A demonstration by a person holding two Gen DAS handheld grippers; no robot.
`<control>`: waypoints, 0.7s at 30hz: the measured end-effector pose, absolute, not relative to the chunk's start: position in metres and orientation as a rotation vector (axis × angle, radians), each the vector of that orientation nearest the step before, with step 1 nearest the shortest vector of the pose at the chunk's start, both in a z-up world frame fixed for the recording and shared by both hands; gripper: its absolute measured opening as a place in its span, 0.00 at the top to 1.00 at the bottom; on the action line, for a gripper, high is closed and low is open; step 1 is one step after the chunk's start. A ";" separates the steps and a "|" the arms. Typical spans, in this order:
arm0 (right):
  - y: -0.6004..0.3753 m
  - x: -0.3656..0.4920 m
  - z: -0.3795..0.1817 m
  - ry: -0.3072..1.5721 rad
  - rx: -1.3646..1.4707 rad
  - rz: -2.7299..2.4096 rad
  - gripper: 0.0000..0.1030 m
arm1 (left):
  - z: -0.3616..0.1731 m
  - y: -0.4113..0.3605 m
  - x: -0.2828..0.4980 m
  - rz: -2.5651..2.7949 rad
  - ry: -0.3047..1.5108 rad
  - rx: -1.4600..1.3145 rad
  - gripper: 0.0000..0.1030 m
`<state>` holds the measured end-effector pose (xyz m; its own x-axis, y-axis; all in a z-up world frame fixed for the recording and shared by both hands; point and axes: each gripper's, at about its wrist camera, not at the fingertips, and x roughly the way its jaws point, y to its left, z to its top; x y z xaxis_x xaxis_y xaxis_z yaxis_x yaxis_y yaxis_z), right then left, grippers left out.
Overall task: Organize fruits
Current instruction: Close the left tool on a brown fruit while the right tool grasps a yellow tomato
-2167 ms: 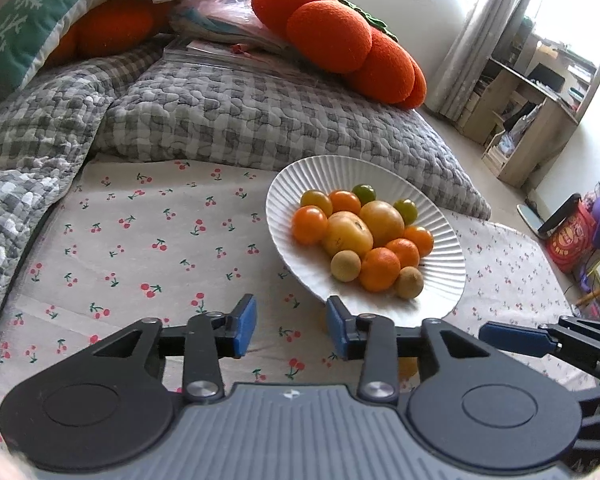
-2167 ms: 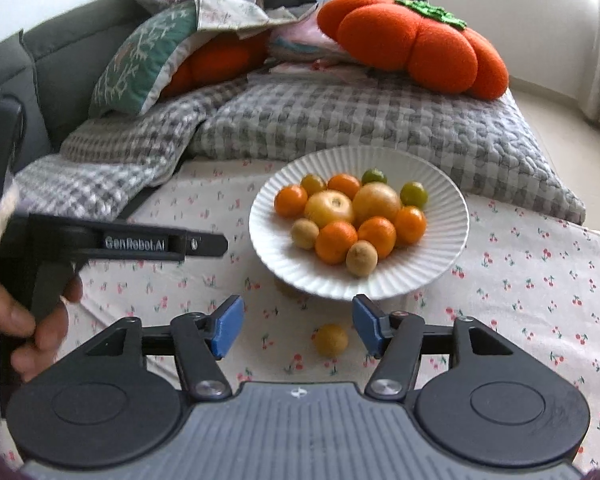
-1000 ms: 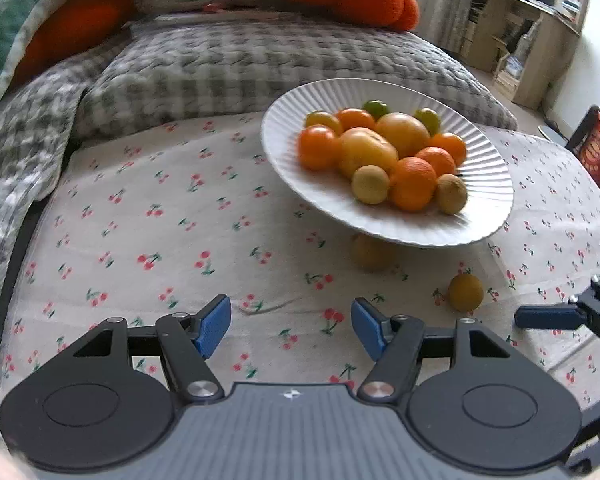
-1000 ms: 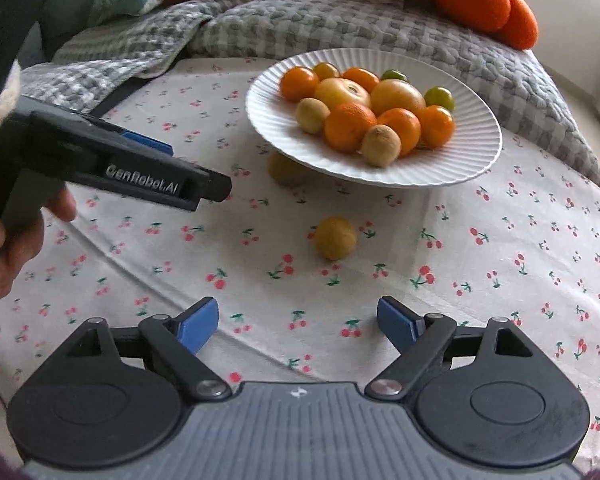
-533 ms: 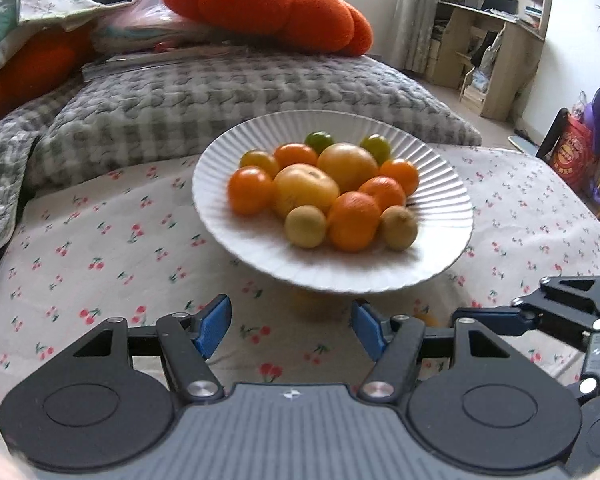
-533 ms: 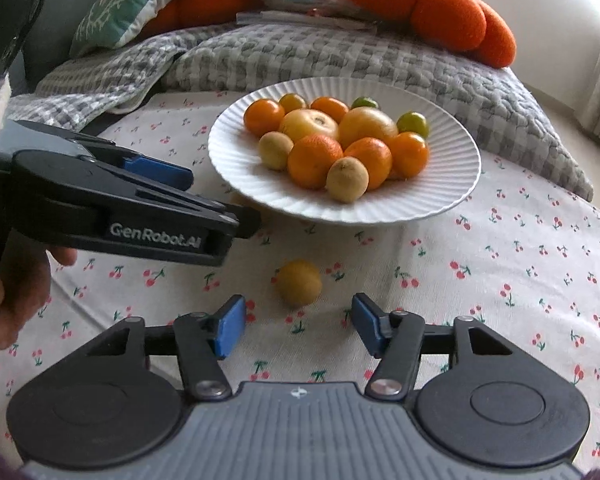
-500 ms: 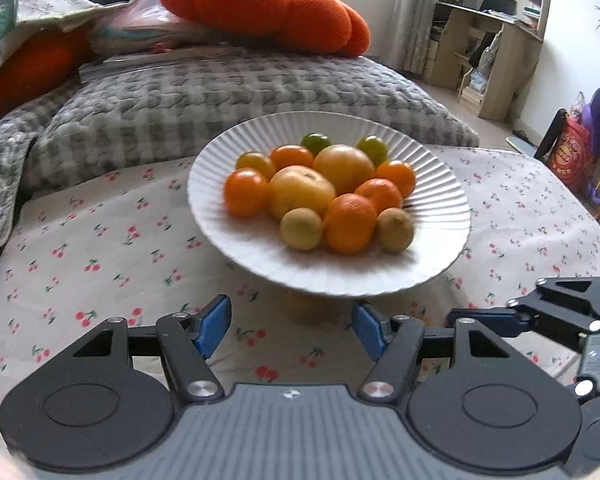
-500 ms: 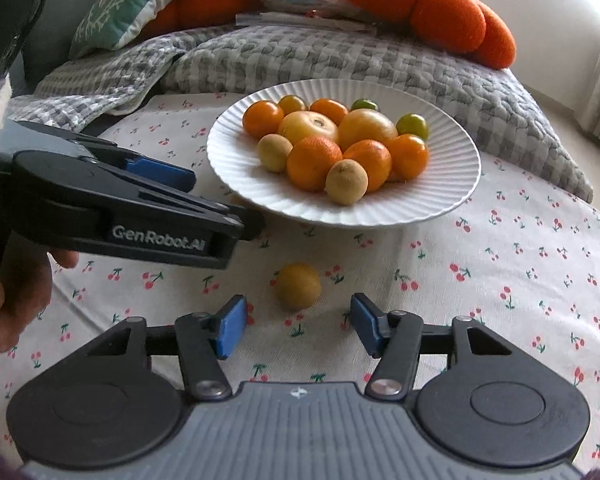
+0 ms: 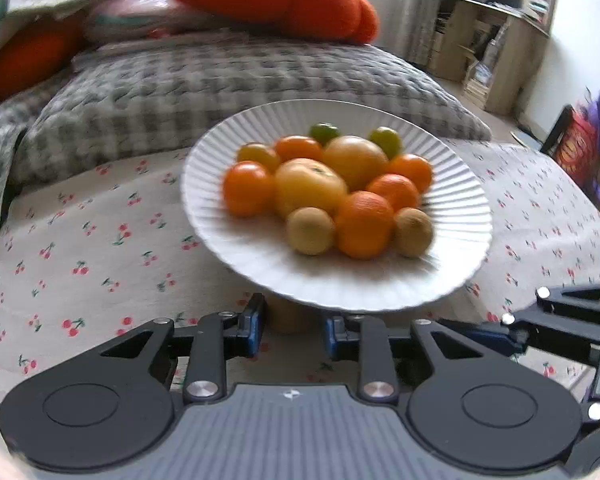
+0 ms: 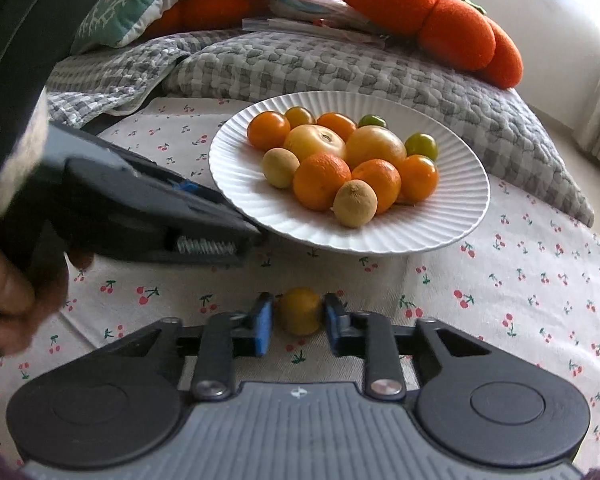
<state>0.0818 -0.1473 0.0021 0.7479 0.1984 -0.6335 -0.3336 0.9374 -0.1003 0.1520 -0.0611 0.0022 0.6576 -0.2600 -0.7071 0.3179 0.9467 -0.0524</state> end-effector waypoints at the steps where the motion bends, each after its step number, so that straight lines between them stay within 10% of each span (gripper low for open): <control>1: -0.147 0.082 0.002 0.667 -0.215 0.296 0.79 | 0.003 -0.058 0.152 -0.327 0.790 0.069 0.82; 21: -0.144 0.063 0.021 0.669 -0.204 0.364 0.79 | 0.027 -0.030 0.133 -0.318 0.813 -0.032 0.82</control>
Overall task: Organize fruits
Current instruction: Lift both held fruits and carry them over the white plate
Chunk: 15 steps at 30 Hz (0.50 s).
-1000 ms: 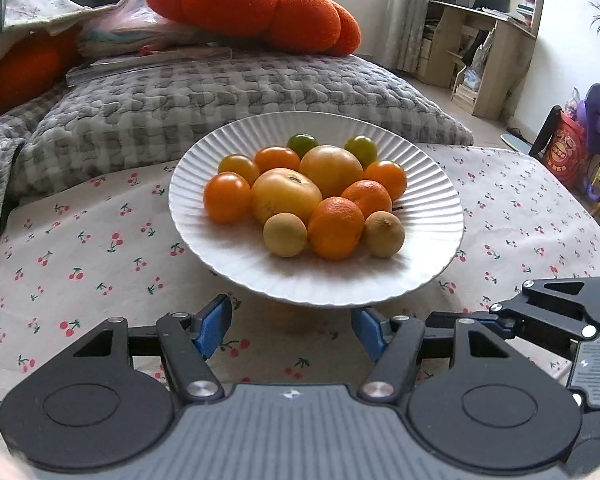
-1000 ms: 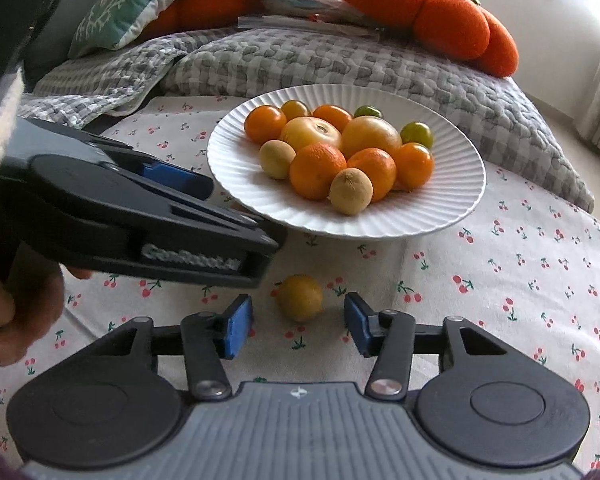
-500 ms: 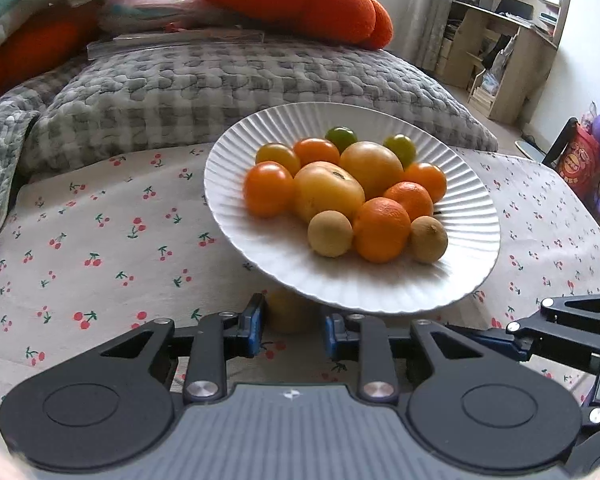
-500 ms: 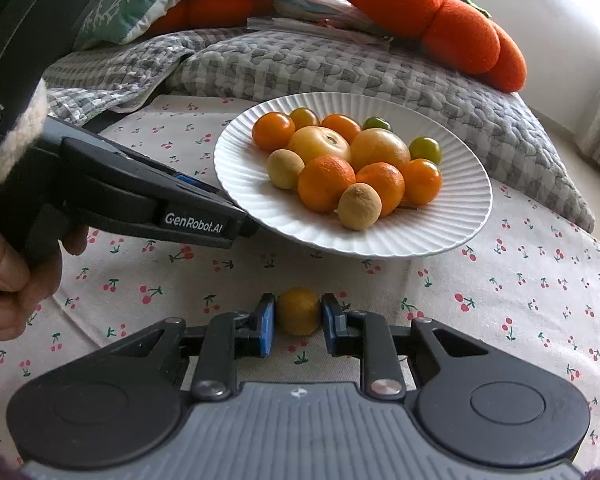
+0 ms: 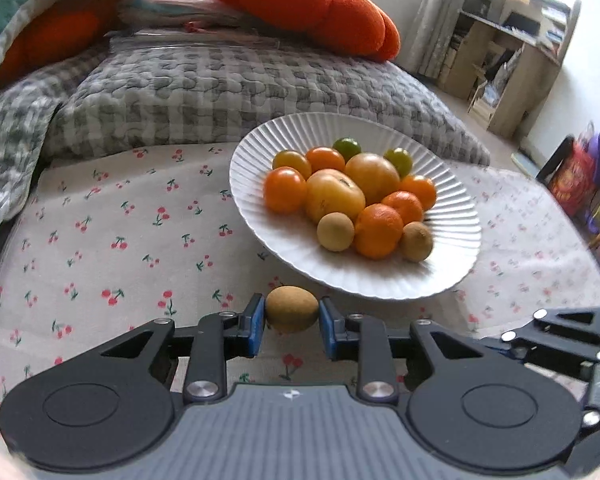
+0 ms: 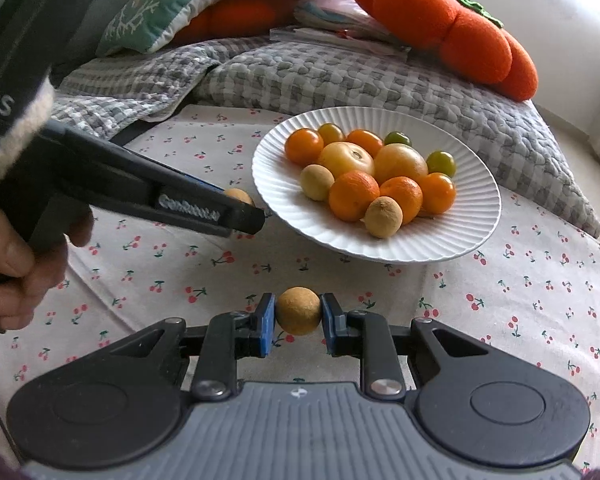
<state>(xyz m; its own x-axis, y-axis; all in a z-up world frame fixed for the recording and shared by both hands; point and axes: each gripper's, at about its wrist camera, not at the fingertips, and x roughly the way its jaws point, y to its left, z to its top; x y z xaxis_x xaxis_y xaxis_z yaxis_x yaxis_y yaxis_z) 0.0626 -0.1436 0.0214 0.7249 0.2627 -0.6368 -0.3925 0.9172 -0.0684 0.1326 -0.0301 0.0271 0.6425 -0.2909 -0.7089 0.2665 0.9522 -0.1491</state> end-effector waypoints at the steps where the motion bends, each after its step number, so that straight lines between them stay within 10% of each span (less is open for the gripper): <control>1: -0.144 0.062 0.023 0.665 -0.202 0.367 0.79 | 0.029 -0.027 0.130 -0.316 0.818 -0.054 0.82; 15: -0.150 0.046 0.055 0.597 -0.137 0.414 0.79 | 0.065 0.012 0.104 -0.310 0.805 -0.293 0.82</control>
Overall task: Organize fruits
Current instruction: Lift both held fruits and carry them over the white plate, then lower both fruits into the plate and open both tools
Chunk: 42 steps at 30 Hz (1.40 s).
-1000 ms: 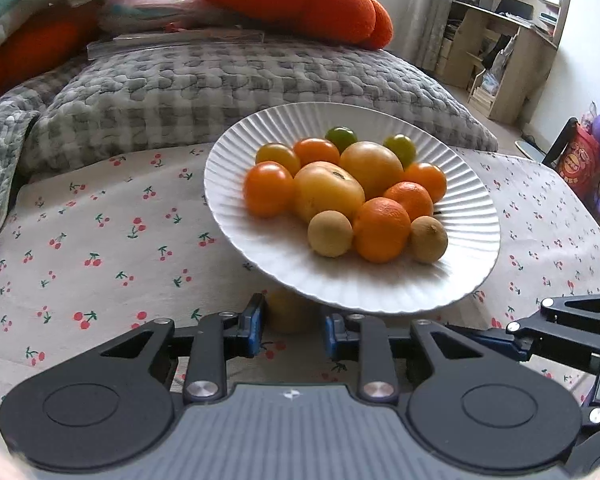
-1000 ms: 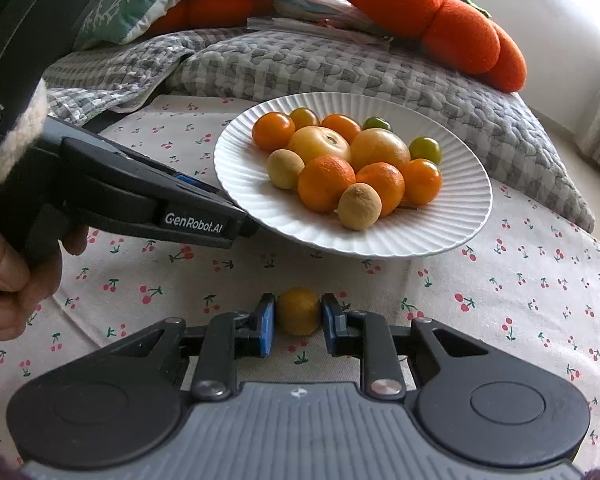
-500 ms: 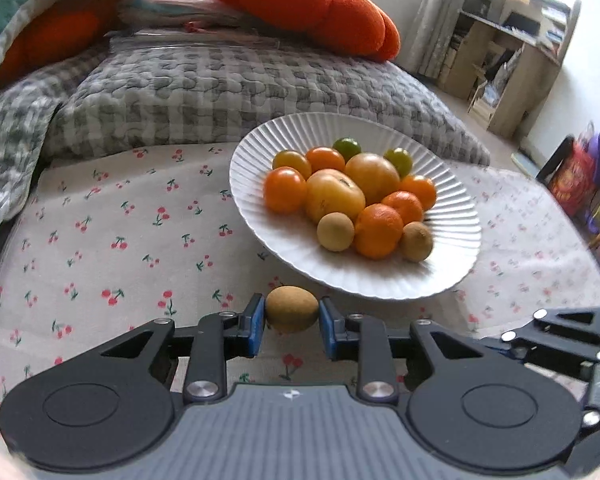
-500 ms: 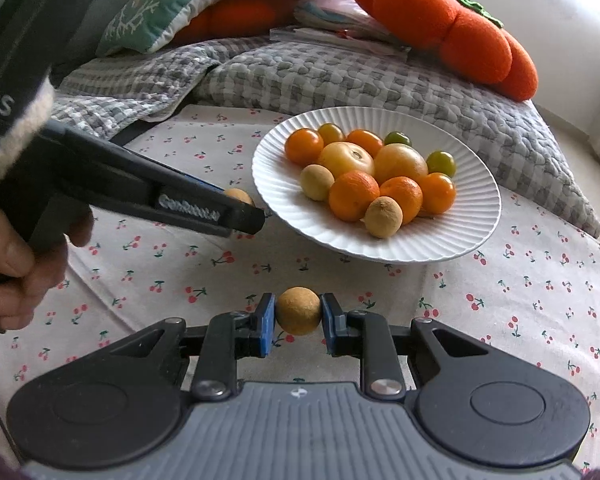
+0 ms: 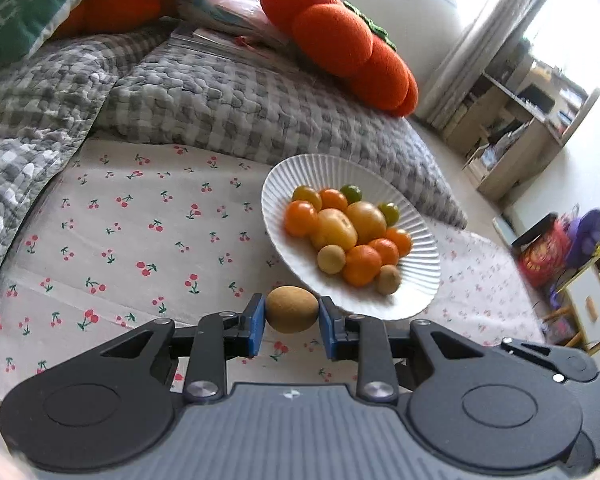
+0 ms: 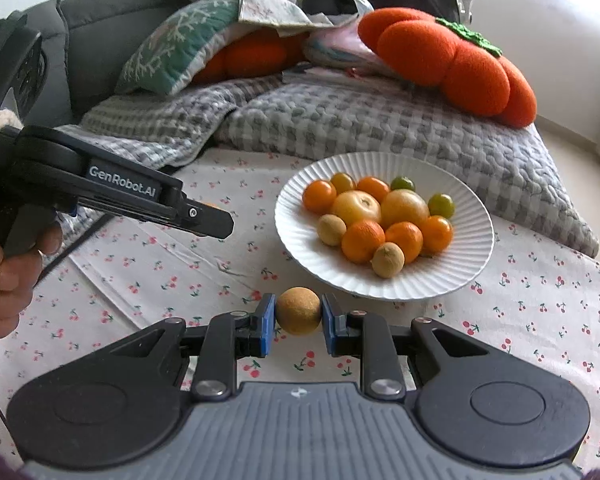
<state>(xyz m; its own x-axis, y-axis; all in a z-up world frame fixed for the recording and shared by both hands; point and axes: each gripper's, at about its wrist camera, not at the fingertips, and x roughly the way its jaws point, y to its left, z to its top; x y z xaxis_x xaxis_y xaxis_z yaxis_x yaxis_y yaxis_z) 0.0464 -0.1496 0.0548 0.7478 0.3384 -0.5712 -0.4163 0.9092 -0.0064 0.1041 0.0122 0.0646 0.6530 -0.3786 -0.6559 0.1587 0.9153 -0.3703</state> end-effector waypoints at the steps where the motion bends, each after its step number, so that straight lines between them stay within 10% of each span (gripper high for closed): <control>1: -0.150 0.046 0.057 0.594 -0.131 0.416 0.79 | 0.067 0.013 0.101 -0.315 0.798 -0.300 0.82; 42: -0.244 0.109 0.076 0.633 0.353 0.258 0.79 | 0.069 -0.015 0.145 -0.314 0.774 -0.378 0.81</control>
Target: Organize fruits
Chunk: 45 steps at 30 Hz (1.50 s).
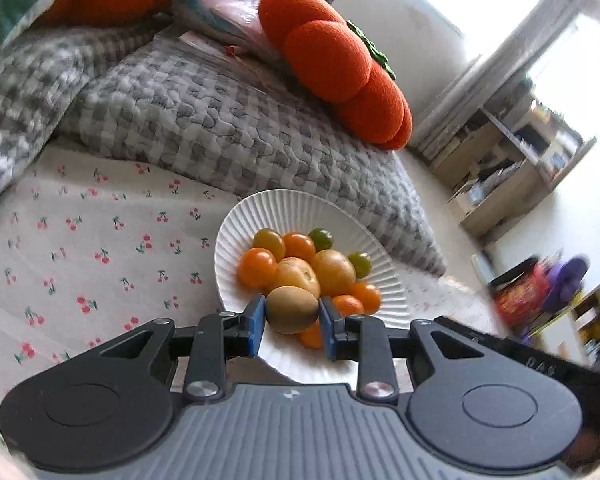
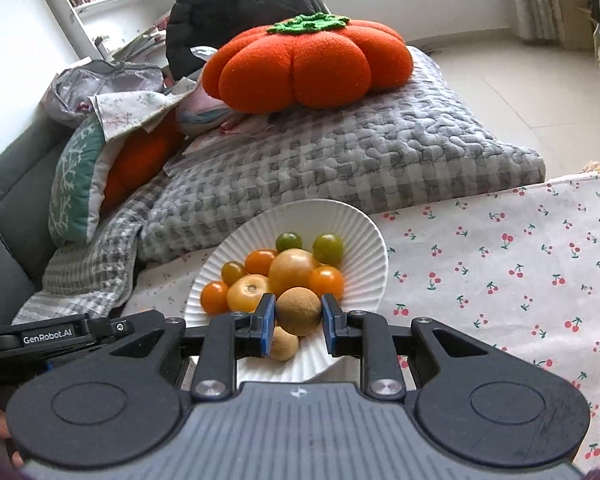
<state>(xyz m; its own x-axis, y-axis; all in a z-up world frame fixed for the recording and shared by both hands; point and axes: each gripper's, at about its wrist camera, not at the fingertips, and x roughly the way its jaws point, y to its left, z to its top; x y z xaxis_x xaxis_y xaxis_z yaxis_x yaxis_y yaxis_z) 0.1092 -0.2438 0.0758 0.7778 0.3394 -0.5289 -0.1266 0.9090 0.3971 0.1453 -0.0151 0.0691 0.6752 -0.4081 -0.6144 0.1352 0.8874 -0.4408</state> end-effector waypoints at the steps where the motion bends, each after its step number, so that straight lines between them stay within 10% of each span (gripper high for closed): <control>1: -0.244 0.110 0.074 0.637 0.348 0.255 0.79 | 0.069 -0.019 0.146 -0.312 0.768 -0.355 0.81; 22: -0.218 0.123 0.056 0.665 0.224 0.264 0.72 | 0.049 -0.060 0.167 -0.259 0.750 -0.061 0.76; 33: -0.208 0.090 0.080 0.607 0.203 0.284 0.66 | 0.083 -0.058 0.133 -0.154 0.675 -0.027 0.27; 38: -0.194 0.043 0.101 0.532 0.137 0.278 0.40 | 0.106 -0.055 0.089 -0.070 0.618 0.042 0.07; 45: -0.182 -0.023 0.112 0.465 0.102 0.288 0.08 | 0.125 -0.039 0.028 -0.008 0.615 0.035 0.07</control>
